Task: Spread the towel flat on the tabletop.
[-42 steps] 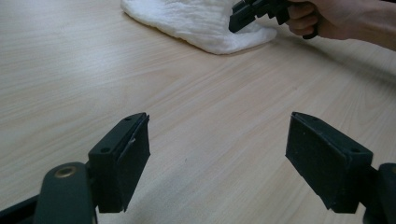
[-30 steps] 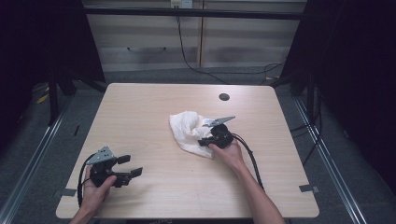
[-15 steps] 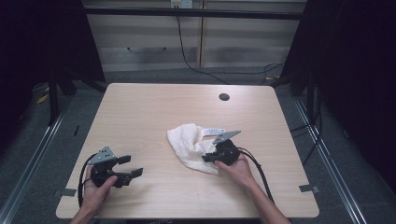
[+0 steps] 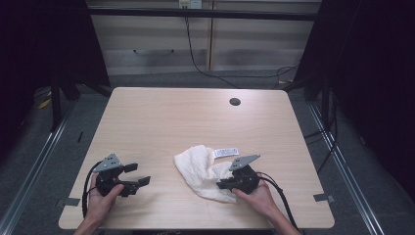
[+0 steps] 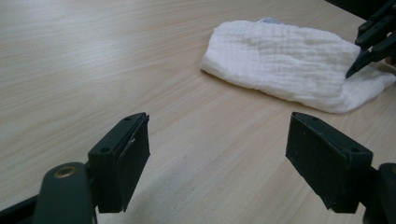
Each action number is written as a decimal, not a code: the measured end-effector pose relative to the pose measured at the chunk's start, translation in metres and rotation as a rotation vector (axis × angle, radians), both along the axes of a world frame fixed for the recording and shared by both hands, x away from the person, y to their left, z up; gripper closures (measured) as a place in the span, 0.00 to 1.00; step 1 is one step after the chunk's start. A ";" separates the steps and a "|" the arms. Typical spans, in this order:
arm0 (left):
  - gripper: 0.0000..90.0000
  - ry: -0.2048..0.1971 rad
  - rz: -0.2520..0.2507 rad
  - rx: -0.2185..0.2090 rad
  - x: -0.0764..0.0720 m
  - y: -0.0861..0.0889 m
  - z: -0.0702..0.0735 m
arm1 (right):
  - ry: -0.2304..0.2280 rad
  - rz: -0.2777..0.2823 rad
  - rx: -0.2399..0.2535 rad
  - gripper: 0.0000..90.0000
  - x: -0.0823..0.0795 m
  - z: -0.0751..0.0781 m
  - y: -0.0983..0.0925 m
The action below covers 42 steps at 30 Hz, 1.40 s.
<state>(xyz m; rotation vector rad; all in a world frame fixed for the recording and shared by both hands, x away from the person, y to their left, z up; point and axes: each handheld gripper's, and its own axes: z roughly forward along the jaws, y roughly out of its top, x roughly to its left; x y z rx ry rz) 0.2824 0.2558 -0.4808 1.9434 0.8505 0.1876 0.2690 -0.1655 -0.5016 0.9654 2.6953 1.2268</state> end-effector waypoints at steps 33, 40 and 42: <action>0.24 0.012 0.001 0.010 0.002 0.000 -0.001 | -0.011 -0.197 0.014 0.71 0.054 0.006 -0.040; 0.24 0.011 0.001 0.007 0.002 0.000 -0.001 | -0.018 -0.182 -0.032 0.72 0.052 0.000 -0.032; 0.24 0.012 0.003 0.004 0.002 0.000 -0.001 | -0.022 -0.181 -0.036 0.78 0.051 0.000 -0.031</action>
